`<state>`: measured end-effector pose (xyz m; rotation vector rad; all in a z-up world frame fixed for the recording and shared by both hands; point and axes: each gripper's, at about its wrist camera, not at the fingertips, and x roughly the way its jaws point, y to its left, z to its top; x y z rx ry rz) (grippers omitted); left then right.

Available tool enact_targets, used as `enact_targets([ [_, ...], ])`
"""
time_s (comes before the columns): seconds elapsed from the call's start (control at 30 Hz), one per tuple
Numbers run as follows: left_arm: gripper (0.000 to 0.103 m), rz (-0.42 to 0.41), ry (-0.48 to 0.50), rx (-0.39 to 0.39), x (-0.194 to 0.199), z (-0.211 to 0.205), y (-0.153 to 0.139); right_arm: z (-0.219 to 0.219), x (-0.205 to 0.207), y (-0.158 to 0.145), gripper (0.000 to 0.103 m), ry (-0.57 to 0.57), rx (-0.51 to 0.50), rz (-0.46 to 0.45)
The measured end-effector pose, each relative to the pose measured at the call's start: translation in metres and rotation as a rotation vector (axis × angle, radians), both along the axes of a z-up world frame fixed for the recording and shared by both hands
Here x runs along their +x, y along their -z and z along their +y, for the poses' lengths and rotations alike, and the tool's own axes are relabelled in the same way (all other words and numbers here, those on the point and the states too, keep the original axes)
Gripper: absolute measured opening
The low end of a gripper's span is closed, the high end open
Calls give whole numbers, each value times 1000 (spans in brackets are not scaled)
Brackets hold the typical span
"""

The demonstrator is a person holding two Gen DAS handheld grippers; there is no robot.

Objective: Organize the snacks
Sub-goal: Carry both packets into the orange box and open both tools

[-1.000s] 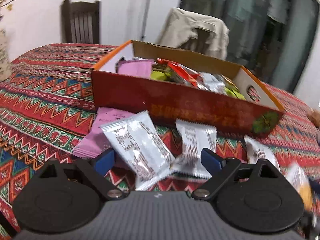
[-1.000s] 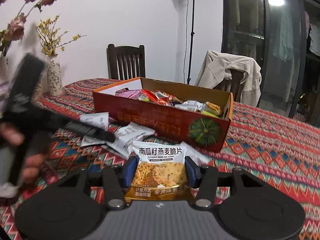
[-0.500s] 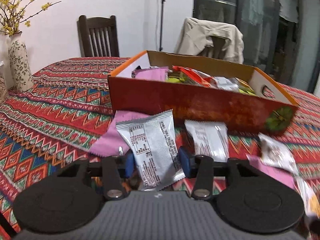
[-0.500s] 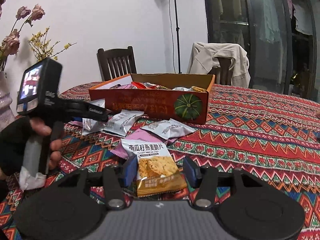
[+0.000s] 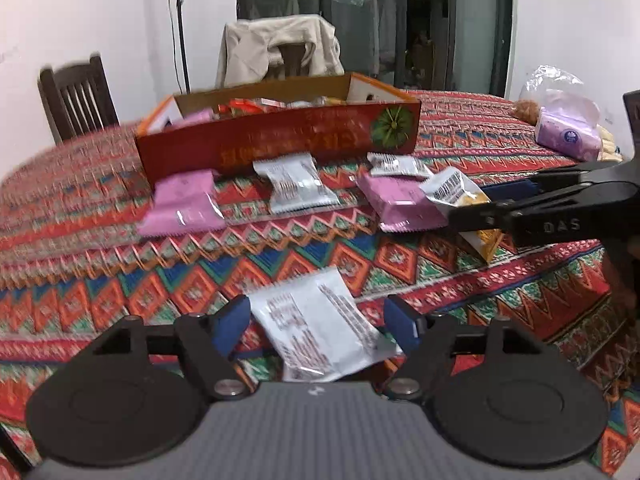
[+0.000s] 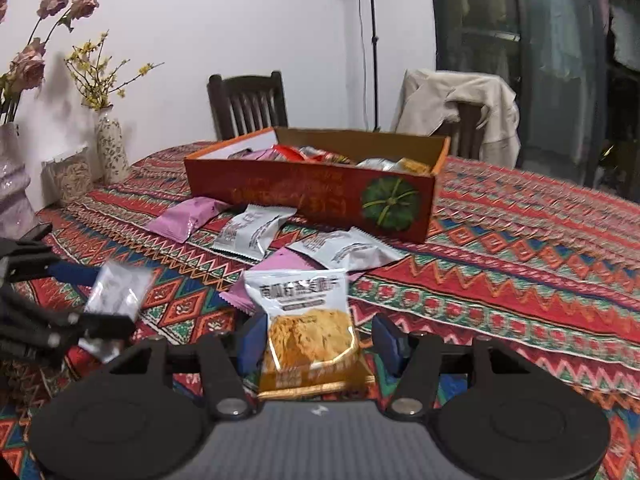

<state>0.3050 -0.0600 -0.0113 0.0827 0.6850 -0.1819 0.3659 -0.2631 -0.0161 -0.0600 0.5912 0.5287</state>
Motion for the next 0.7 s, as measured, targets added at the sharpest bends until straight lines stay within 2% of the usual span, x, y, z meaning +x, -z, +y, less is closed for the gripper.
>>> enact_targets([
  [0.07, 75, 12, -20, -29, 1, 3, 3, 3, 4, 3, 56, 7, 17, 27],
  [0.13, 66, 12, -30, -31, 0, 3, 5, 6, 1, 5, 53, 16, 7, 42],
  [0.17, 57, 4, -18, -25, -2, 4, 5, 9, -3, 6, 52, 24, -7, 46],
  [0.27, 51, -10, 35, -16, -15, 8, 2, 15, -23, 6, 50, 45, -46, 35],
  [0.33, 52, -21, 53, -19, -23, 11, 1, 16, -37, 5, 50, 48, -61, 36],
  [0.4, 66, -17, 51, -25, -26, 13, 2, 16, -46, 5, 51, 58, -60, 42],
  [0.43, 69, -10, 48, -32, -26, 14, 4, 16, -50, 5, 52, 63, -62, 50],
  [0.5, 69, 2, 39, -39, -24, 13, 8, 19, -54, 7, 55, 67, -74, 43],
  [0.53, 67, -9, 37, -29, -25, 11, 8, 21, -54, 8, 57, 68, -78, 40],
  [0.57, 53, -15, 40, -19, -26, 10, 8, 22, -54, 8, 58, 67, -84, 38],
  [0.67, 46, -30, 52, -9, -30, 8, 6, 27, -56, 7, 57, 53, -106, 33],
  [0.7, 43, -33, 52, -12, -32, 8, 5, 26, -55, 7, 51, 48, -97, 38],
])
